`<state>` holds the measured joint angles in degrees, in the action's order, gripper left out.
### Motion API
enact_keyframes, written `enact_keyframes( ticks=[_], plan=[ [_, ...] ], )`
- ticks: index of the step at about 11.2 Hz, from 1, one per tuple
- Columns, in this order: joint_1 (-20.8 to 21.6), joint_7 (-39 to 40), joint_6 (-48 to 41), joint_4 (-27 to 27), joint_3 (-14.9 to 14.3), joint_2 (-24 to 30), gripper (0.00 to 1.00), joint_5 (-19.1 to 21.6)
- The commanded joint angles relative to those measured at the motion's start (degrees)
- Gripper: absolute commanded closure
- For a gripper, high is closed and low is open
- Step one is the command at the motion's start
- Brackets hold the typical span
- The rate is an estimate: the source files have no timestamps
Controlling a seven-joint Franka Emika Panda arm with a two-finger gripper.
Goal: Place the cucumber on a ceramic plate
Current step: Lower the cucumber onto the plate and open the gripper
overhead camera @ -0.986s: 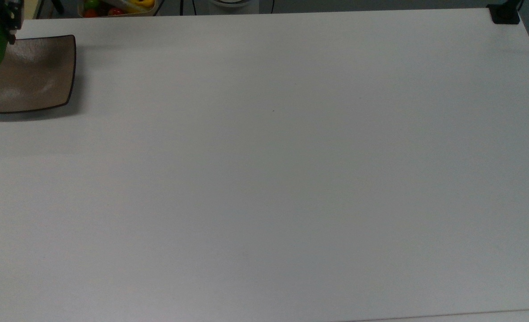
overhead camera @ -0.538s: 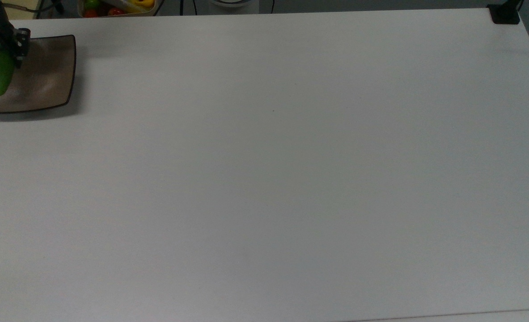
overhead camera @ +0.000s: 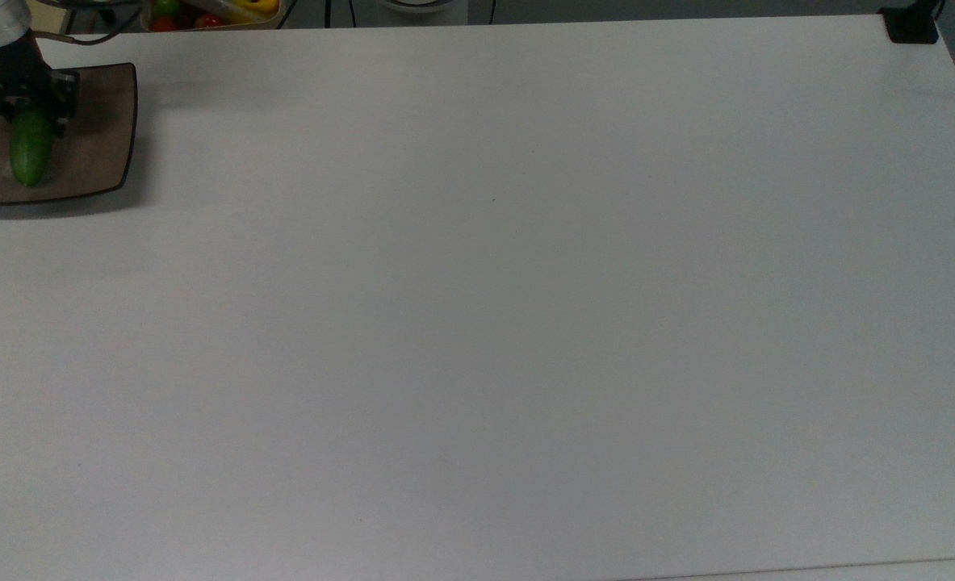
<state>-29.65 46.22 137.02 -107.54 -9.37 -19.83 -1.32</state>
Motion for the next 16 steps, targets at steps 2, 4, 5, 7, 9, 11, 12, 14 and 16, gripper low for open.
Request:
enact_keyframes(
  ticks=[2, 4, 5, 7, 9, 11, 12, 14, 16],
  plan=[
    [0.6, 1.7, 2.3, -1.7, -0.3, -0.3, 0.58, 1.2],
    [0.6, 1.5, 2.1, -1.7, -0.3, -0.3, 0.23, 1.2],
    [0.5, 1.4, 1.7, -1.7, -0.3, -0.2, 0.0, 1.2],
    [0.5, 1.4, 1.5, -1.7, -0.3, -0.2, 0.0, 1.2],
    [0.5, 1.2, 1.5, -1.5, -0.3, 0.0, 0.0, 1.2],
    [0.8, 0.6, 1.3, -1.1, -0.3, 1.2, 0.0, 1.2],
    [1.3, 0.0, 0.9, -0.9, -0.2, 2.9, 0.0, 1.3],
    [3.4, -5.6, -5.2, 1.4, 0.3, 8.0, 0.0, 1.3],
    [6.6, -8.9, -15.4, 6.2, 0.3, 12.9, 0.0, 1.2]
  ],
)
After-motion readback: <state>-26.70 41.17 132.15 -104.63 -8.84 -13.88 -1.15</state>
